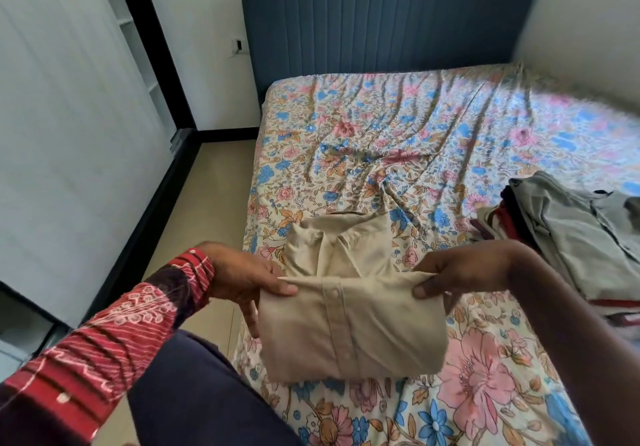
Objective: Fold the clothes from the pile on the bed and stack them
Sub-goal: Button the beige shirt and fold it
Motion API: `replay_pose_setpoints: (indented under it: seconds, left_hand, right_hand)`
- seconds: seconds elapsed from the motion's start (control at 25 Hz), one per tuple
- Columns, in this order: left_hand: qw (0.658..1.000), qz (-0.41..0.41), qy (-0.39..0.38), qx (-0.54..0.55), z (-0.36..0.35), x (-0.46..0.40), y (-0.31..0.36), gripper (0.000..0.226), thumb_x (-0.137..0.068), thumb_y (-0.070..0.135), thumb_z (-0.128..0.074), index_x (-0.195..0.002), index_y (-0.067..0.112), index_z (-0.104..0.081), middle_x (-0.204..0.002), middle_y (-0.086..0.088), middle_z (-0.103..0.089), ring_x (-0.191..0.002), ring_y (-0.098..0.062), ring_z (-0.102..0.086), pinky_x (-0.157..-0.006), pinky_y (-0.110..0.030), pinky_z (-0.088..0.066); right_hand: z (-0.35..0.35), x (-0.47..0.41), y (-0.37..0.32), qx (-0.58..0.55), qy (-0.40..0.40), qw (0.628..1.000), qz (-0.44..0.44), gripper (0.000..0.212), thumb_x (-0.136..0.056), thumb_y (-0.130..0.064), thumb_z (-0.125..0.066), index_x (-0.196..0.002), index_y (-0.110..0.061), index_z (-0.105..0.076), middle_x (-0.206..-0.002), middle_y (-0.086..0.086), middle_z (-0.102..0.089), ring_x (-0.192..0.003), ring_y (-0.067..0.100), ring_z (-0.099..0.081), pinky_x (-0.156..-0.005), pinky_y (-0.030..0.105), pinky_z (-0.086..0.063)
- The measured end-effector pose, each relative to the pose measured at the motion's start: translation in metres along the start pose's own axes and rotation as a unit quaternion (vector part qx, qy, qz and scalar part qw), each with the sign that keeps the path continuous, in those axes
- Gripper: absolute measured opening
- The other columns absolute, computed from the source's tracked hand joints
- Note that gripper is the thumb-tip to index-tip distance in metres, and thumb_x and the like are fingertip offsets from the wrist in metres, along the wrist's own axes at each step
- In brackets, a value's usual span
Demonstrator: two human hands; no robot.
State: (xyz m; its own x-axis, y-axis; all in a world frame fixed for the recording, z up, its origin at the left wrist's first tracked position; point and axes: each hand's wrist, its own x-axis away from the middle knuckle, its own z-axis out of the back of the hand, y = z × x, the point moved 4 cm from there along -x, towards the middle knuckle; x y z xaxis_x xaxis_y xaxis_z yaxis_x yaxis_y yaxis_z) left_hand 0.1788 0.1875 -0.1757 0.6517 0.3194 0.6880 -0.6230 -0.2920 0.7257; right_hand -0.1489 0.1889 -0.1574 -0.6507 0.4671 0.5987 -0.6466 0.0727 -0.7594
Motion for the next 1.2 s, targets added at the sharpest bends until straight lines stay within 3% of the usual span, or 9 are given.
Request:
replay_pose_setpoints:
  seconds: [0.16,0.24,0.4,0.52,0.64,0.76,0.88,1.0,1.2]
  left_hand:
    - [0.99,-0.032,0.136,0.026,0.063,-0.01,0.025,0.075,-0.063,0.063,-0.088,-0.107,0.004,-0.076,-0.11,-0.019,-0.072,-0.092,-0.028,-0.07,-0.086,-0.045,-0.059]
    - [0.964,-0.054,0.252,0.063,0.099,-0.023,0.038,0.061,-0.083,0.06,-0.073,-0.113,0.007,-0.073,-0.116,-0.014,-0.07,-0.098,-0.026,-0.067,-0.094,-0.049,-0.055]
    - [0.856,-0.09,0.499,0.099,0.115,-0.061,0.027,0.073,-0.091,0.066,-0.055,-0.148,0.02,-0.046,-0.156,-0.012,-0.044,-0.133,-0.034,-0.05,-0.108,-0.052,-0.044]
    - [0.863,-0.085,0.498,0.012,0.07,-0.098,-0.008,0.086,-0.09,0.067,-0.056,-0.159,0.027,-0.024,-0.166,-0.007,-0.026,-0.141,-0.033,-0.044,-0.113,-0.046,-0.039]
    - [0.837,-0.038,0.533,-0.119,0.05,-0.123,-0.034,0.098,-0.084,0.08,-0.053,-0.161,0.037,-0.011,-0.171,-0.004,-0.001,-0.153,-0.028,-0.023,-0.121,-0.055,-0.024]
    - [0.827,-0.013,0.539,-0.159,0.049,-0.134,-0.044,0.103,-0.081,0.086,-0.043,-0.162,0.037,-0.002,-0.17,-0.004,0.016,-0.158,-0.025,-0.003,-0.124,-0.056,-0.01]
    - [0.841,0.014,0.508,-0.184,0.051,-0.13,-0.04,0.103,-0.085,0.081,-0.047,-0.161,0.038,0.007,-0.167,-0.003,0.027,-0.157,-0.026,0.013,-0.123,-0.062,-0.004]
    - [0.815,0.031,0.527,-0.24,0.047,-0.122,-0.029,0.092,-0.09,0.076,-0.046,-0.16,0.042,0.004,-0.162,0.0,0.039,-0.151,-0.024,0.032,-0.117,-0.07,0.0]
    - [0.862,-0.026,0.487,-0.139,0.018,-0.122,-0.003,0.075,-0.086,0.083,-0.005,-0.156,0.055,-0.005,-0.168,0.011,0.018,-0.157,-0.019,0.007,-0.117,-0.071,0.008]
  right_hand:
    - [0.062,-0.039,-0.01,-0.065,0.106,0.992,0.034,0.037,-0.097,-0.026,-0.068,-0.119,0.003,-0.067,-0.117,0.028,-0.07,-0.105,0.039,-0.069,-0.095,0.056,-0.058]
    - [0.093,-0.063,-0.013,-0.079,0.207,0.974,0.046,0.028,-0.103,-0.029,-0.063,-0.118,-0.006,-0.068,-0.107,0.016,-0.074,-0.094,0.027,-0.072,-0.083,0.05,-0.062]
    - [0.121,-0.11,0.029,0.034,0.455,0.884,-0.098,0.046,-0.095,-0.04,-0.071,-0.133,-0.016,-0.059,-0.127,0.012,-0.067,-0.092,0.025,-0.067,-0.088,0.041,-0.057]
    - [0.091,-0.117,0.064,0.029,0.559,0.815,-0.149,0.056,-0.092,-0.054,-0.07,-0.126,-0.011,-0.062,-0.118,0.011,-0.071,-0.088,0.026,-0.067,-0.078,0.034,-0.054]
    - [0.061,-0.119,0.065,-0.012,0.529,0.832,-0.166,0.06,-0.092,-0.07,-0.058,-0.094,-0.012,-0.071,-0.084,0.002,-0.071,-0.071,0.018,-0.067,-0.06,0.027,-0.052]
    - [0.052,-0.125,0.059,-0.118,0.431,0.883,-0.146,0.06,-0.082,-0.068,-0.072,-0.1,-0.012,-0.061,-0.088,0.0,-0.067,-0.074,0.016,-0.068,-0.051,0.021,-0.052]
    - [0.048,-0.127,0.056,-0.244,0.355,0.902,-0.043,0.094,-0.061,-0.058,-0.093,-0.134,-0.016,-0.051,-0.118,0.004,-0.07,-0.101,0.025,-0.073,-0.084,0.042,-0.064]
    - [0.035,-0.128,0.048,-0.245,0.33,0.911,0.026,0.096,-0.069,-0.044,-0.093,-0.142,-0.041,-0.031,-0.131,0.0,-0.06,-0.116,0.029,-0.066,-0.095,0.053,-0.059]
    - [0.018,-0.129,0.043,-0.349,0.334,0.871,0.09,0.084,-0.076,-0.018,-0.09,-0.14,-0.042,-0.041,-0.134,0.011,-0.06,-0.113,0.04,-0.068,-0.088,0.063,-0.058]
